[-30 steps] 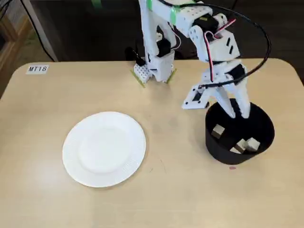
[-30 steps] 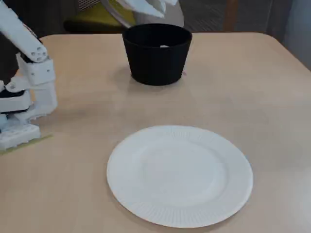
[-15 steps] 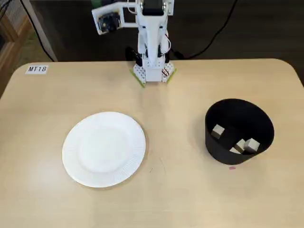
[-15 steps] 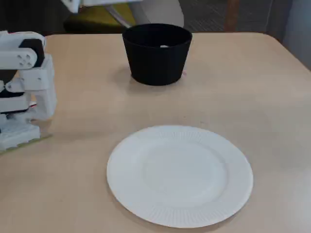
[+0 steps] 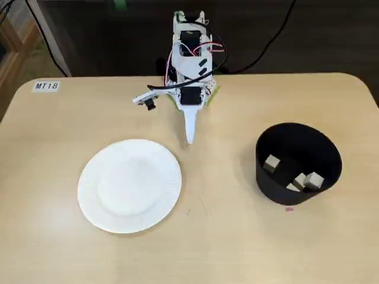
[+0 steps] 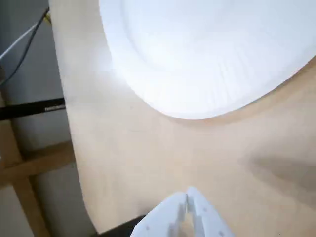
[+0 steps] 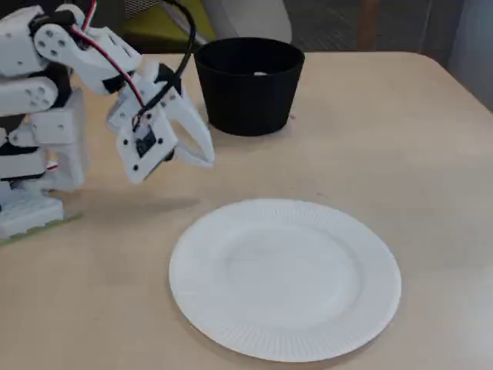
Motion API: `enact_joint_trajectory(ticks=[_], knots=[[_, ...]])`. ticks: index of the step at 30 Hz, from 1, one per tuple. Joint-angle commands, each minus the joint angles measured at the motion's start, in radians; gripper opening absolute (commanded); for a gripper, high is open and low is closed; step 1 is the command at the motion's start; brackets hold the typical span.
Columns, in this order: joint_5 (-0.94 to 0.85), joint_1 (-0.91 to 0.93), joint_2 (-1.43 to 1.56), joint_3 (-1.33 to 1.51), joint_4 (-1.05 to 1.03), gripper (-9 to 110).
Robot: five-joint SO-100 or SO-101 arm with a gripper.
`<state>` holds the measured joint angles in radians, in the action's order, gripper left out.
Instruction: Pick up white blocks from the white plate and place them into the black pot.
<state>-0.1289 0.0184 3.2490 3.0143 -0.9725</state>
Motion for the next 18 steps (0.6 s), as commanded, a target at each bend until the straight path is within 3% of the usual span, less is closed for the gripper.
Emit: enact_joint_trajectory(ticks=[1,18], knots=[[0.005,0.012,0.005,0.0,0.034,-2],[0.014,0.006,0.005,0.005,0.044,-2]])
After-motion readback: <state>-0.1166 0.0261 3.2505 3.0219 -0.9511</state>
